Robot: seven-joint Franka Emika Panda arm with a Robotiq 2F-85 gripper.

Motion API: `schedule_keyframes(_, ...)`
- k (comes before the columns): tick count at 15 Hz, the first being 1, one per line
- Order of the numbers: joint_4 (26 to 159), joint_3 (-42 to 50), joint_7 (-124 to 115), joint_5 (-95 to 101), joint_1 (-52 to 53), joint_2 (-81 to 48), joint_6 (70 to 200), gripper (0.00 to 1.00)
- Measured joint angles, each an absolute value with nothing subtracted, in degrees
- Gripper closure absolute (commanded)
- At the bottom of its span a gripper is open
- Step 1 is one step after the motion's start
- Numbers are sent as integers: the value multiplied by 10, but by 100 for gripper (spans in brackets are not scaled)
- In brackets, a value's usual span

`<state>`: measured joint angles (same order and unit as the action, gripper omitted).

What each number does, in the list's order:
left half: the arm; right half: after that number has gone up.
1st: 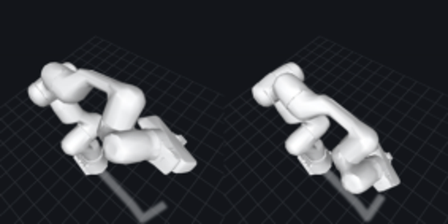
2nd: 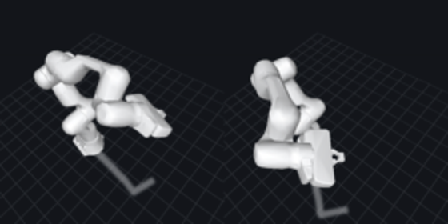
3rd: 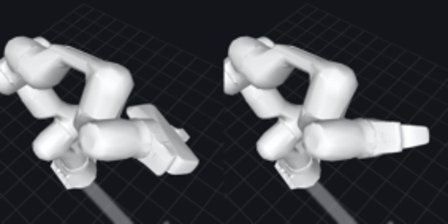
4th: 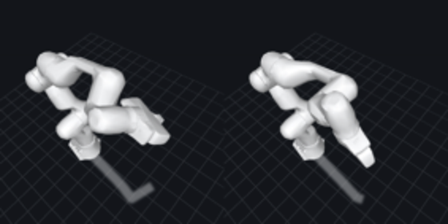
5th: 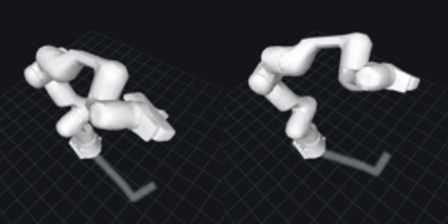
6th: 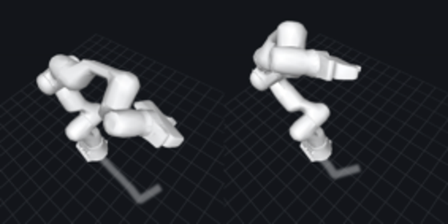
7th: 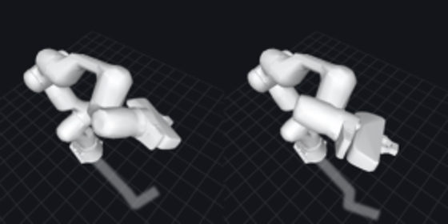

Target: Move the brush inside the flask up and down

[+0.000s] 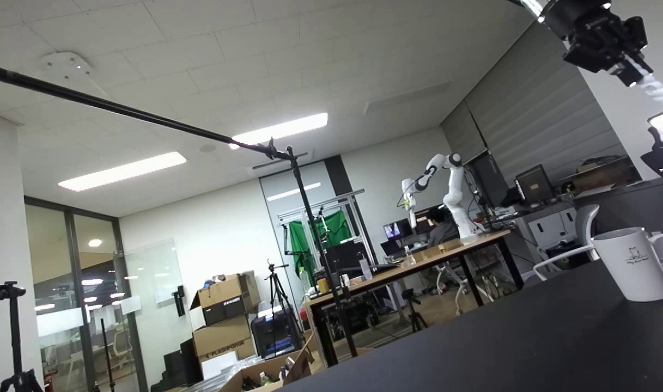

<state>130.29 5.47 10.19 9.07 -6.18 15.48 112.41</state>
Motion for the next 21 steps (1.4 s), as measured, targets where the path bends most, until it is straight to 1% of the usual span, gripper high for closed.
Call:
schedule_keyframes(5, 1325, 59, 102, 92, -63, 147, 1168, 96)
schedule_keyframes(9, 1354, 62, 101, 93, -67, 105, 1227, 96)
schedule_keyframes(11, 1354, 60, 94, 105, -67, 85, 1236, 96)
schedule_keyframes(15, 1331, 41, 54, 163, -63, 87, 1188, 96)
schedule_keyframes(19, 1299, 25, 54, 172, -51, 129, 1105, 96)
schedule_keyframes(21, 1294, 24, 61, 170, -47, 147, 1092, 96)
